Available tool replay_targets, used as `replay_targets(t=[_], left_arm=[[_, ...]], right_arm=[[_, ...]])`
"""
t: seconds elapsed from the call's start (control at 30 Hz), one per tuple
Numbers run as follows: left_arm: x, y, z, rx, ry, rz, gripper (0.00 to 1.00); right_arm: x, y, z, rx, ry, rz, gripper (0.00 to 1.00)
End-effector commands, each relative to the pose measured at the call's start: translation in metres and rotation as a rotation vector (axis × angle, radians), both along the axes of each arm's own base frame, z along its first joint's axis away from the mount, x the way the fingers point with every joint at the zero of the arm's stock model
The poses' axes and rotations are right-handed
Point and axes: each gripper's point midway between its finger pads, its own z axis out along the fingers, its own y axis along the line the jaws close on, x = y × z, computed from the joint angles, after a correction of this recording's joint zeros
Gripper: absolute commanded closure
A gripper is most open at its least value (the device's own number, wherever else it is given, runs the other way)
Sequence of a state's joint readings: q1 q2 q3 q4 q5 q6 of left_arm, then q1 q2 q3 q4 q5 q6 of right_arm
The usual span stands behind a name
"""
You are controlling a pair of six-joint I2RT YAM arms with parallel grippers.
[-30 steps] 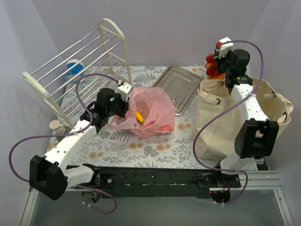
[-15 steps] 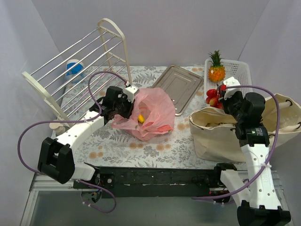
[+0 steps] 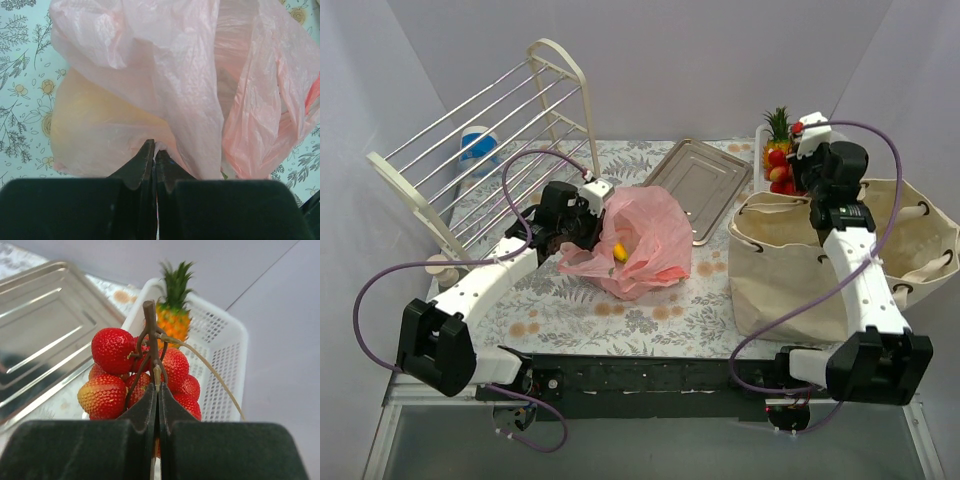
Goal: Untie the knot of the grocery bags and take out the mixed food
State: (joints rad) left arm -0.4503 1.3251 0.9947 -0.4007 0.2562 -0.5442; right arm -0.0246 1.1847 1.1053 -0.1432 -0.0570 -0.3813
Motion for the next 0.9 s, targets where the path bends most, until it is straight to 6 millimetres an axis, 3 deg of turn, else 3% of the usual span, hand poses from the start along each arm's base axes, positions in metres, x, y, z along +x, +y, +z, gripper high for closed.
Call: replay_targets(t=[0.0,0.07,0.1,0.17,0.2,0.27,0.3,0.37,0.43,0.47,0.5,0.67,0.7,0.77,0.8,0.87], left_arm=[[-0.007,0.006,0.012,-0.012,-0.025,0.01,1.0],[-0.007,0.006,0.012,-0.01,-0.026,0.01,1.0],[-0.007,0.006,0.013,-0.011,-0.029,0.013,1.0],[-0.007,0.007,0.013,-0.006,-0.025,0.013,1.0],[-0.007,0.007,0.012,-0.003,-0.023,0.016,1.0],[-0.007,0.008,0.011,0.003,-0.016,0.016,1.0],[-0.006,0.008,0.011,0.004,-0.017,0.016,1.0],[-0.007,0.008,0.008,0.012,-0.002,0.014,1.0],[-0.006,0.007,0.008,0.013,0.002,0.013,1.0],[-0.006,0.007,0.005,0.02,0.014,0.012,1.0],[-0.006,0.007,0.005,0.021,0.017,0.012,1.0],[-0.003,0.007,-0.001,0.04,0.037,0.015,1.0],[-0.002,0.008,-0.004,0.05,0.044,0.012,1.0],[-0.001,0.008,-0.005,0.061,0.046,0.006,1.0],[0.0,0.009,-0.007,0.07,0.045,0.004,1.0],[0.002,0.009,-0.007,0.077,0.042,0.006,1.0]], right_arm=[[0.053,-0.031,0.053,-0.003,-0.209,-0.158,0.99],[0.067,-0.044,0.056,-0.017,-0.224,-0.213,0.99],[0.079,-0.049,0.043,-0.026,-0.201,-0.234,0.99],[0.09,-0.067,0.049,-0.048,-0.239,-0.323,0.99],[0.1,-0.072,0.036,-0.061,-0.22,-0.348,0.99],[0.108,-0.088,0.04,-0.096,-0.255,-0.425,0.99],[0.117,-0.091,0.025,-0.105,-0.233,-0.439,0.99],[0.124,-0.104,0.026,-0.119,-0.245,-0.488,0.99],[0.137,-0.113,0.007,-0.128,-0.207,-0.509,0.99],[0.142,-0.118,0.012,-0.129,-0.223,-0.52,0.99],[0.149,-0.122,0.0,-0.151,-0.203,-0.522,0.99],[0.175,-0.139,-0.017,-0.188,-0.18,-0.542,0.99],[0.183,-0.141,-0.034,-0.201,-0.146,-0.537,0.99],[0.193,-0.14,-0.041,-0.211,-0.131,-0.515,0.99],[0.198,-0.14,-0.057,-0.224,-0.104,-0.506,0.99],[0.2,-0.14,-0.07,-0.249,-0.077,-0.493,0.99]])
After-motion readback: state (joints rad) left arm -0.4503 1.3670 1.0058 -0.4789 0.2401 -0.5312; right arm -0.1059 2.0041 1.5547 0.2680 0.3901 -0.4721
